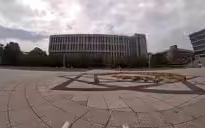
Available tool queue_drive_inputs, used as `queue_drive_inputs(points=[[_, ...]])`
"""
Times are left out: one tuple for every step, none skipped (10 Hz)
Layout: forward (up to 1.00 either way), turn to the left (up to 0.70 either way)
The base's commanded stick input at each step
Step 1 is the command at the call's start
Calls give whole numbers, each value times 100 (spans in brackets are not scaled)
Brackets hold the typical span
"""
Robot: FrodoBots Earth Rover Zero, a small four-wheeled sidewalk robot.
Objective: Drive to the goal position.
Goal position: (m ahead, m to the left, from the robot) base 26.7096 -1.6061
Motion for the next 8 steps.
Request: queue_drive_inputs(points=[[70, 0], [70, 0], [70, -10], [70, -34], [70, -34], [70, -18], [70, 0], [70, 0]])
